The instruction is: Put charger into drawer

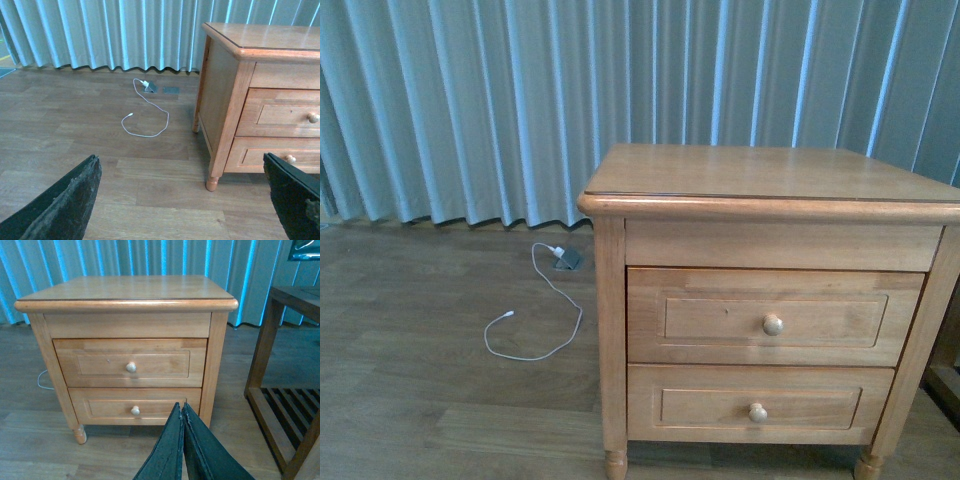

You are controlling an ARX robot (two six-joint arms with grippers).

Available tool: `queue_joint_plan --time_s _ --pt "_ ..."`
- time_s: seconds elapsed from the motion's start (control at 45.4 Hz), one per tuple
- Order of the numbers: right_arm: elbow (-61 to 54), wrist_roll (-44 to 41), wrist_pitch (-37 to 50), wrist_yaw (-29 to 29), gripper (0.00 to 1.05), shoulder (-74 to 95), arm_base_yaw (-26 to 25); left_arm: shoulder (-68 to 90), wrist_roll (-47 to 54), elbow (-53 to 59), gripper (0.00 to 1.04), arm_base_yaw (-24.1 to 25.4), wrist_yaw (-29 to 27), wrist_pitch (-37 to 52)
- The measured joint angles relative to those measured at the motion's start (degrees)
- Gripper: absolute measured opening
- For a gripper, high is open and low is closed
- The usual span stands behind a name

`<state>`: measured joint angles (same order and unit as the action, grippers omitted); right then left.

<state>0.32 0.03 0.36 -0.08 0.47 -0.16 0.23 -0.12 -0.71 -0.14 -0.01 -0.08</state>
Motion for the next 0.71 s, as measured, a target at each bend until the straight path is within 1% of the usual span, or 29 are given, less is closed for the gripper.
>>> queue_joint_plan --time_s 0.308,0.33,0.375,0.463,0.573,0.617,0.705 --pt "0.0 0.0 -0.3 0.0 0.02 -0.2 0.0 0.0 0.0 0.0 0.99 0.0 0.0 0.0" --pt "0.0 -0.1 -0.3 0.0 0.03 -0.2 0.0 0.0 0.0 0.0 0.99 0.0 0.0 0.0" --pt "0.0 0.0 -0.3 0.0 0.10 -0.2 0.0 0.0 0.0 0.0 0.99 0.0 0.0 0.0" --pt "0.0 0.0 -0.3 0.0 0.31 -0.2 0.0 0.0 0.0 0.0 0.99 0.0 0.0 0.0" --pt "0.0 0.0 -0.3 0.0 0.49 -0.2 0.0 0.0 0.0 0.0 0.99 0.0 0.0 0.0" --pt "0.0 0.0 -0.3 0.0 0.59 -0.2 0.0 0.0 0.0 0.0 0.99 0.0 0.0 0.0" --pt "0.0 0.0 -0.3 0.0 0.73 -0.2 0.0 0.0 0.0 0.0 0.99 0.0 0.0 0.0"
